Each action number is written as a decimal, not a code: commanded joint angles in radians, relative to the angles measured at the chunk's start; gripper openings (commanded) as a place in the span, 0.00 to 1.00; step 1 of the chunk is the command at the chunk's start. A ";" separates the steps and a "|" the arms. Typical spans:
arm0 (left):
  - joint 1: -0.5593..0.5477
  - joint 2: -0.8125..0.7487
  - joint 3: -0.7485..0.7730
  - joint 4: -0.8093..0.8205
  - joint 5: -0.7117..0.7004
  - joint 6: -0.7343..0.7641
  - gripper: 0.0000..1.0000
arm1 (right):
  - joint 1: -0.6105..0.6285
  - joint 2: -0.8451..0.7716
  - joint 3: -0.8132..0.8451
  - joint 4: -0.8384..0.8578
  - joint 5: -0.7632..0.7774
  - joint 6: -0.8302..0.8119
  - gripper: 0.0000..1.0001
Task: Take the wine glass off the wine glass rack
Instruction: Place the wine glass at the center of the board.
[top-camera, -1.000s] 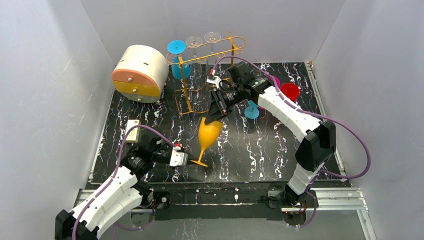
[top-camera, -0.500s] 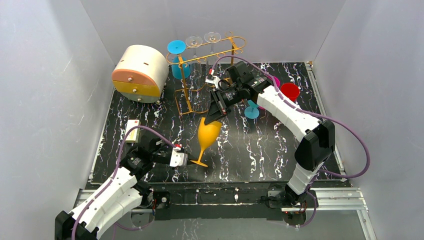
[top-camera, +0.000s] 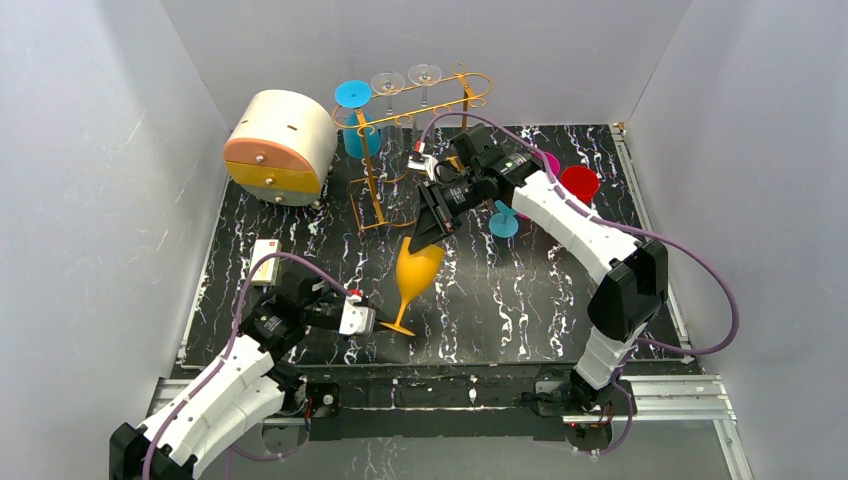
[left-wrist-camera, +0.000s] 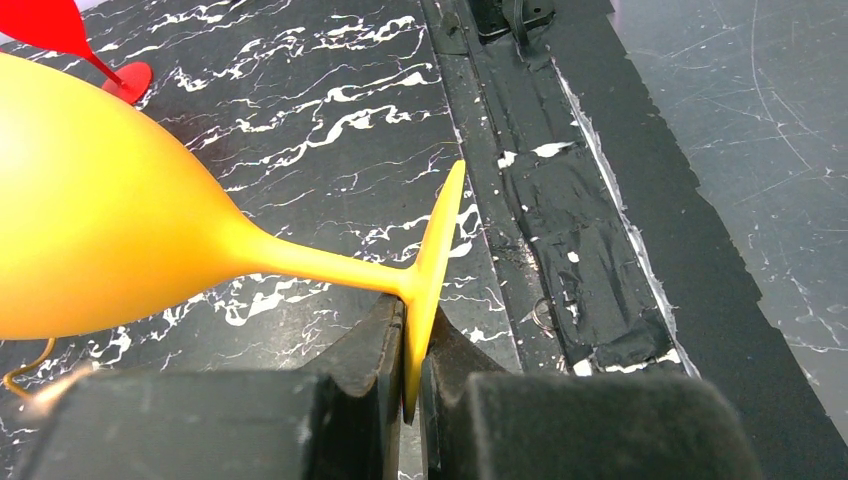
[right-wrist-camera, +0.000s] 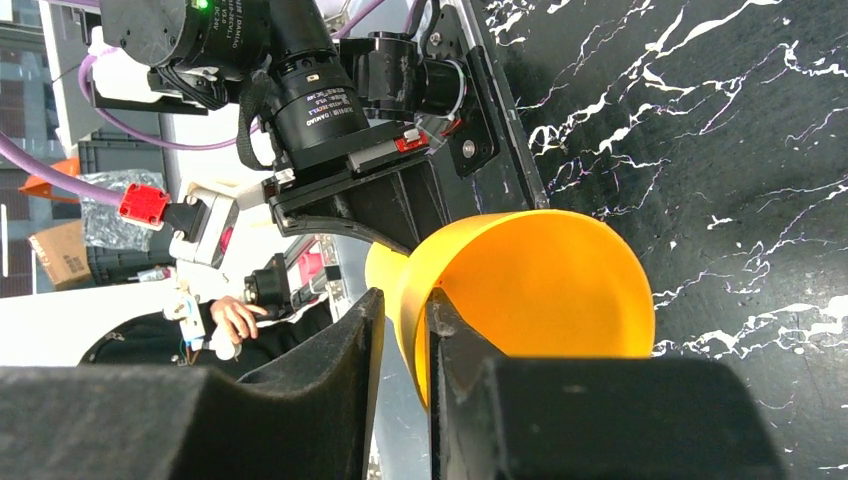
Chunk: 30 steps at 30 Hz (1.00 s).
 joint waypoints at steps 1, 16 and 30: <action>0.003 -0.003 -0.007 0.004 -0.052 -0.014 0.00 | 0.054 0.006 0.049 -0.087 -0.057 -0.038 0.26; 0.003 -0.024 -0.019 0.031 -0.053 -0.033 0.34 | 0.055 -0.088 0.024 -0.002 0.078 -0.002 0.01; 0.003 -0.033 0.001 0.048 -0.078 -0.081 0.98 | 0.038 -0.337 -0.205 0.106 0.571 0.009 0.01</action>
